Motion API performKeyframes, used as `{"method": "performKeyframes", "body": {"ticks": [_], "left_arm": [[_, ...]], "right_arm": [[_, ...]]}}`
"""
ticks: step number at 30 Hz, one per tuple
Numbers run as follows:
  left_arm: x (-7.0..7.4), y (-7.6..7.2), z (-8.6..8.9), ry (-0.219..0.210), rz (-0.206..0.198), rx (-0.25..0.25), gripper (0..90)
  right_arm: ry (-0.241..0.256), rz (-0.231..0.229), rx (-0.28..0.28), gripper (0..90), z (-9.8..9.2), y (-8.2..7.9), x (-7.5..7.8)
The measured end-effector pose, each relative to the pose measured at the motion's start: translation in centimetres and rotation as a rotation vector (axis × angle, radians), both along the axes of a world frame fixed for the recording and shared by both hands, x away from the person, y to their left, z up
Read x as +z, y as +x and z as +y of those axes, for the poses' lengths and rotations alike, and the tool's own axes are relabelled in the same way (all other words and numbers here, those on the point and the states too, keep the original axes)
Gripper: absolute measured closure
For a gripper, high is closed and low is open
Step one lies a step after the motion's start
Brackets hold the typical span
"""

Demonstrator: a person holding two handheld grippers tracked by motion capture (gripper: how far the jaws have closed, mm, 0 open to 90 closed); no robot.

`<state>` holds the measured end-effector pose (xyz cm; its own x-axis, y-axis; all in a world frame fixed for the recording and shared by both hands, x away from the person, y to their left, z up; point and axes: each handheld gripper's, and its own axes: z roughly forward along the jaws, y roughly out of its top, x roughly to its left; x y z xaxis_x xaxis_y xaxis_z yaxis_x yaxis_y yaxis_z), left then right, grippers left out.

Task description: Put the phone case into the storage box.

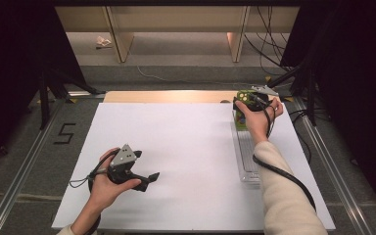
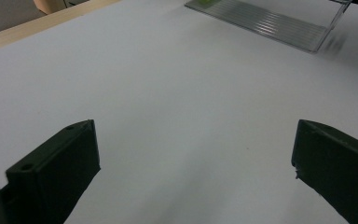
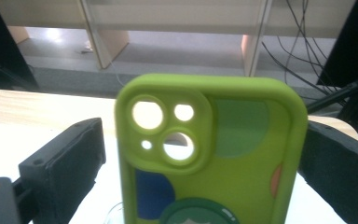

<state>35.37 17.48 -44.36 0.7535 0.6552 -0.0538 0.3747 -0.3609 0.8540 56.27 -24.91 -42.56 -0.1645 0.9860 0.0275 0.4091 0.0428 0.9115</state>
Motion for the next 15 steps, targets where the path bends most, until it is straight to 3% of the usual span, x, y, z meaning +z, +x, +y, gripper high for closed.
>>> {"method": "performKeyframes", "body": {"ticks": [15], "left_arm": [[0.0, 0.0, 0.0, 0.002, -0.003, 0.002, 0.5]], "right_arm": [[0.010, -0.016, -0.019, 6.3, -0.5, -1.6, 1.5]]}}
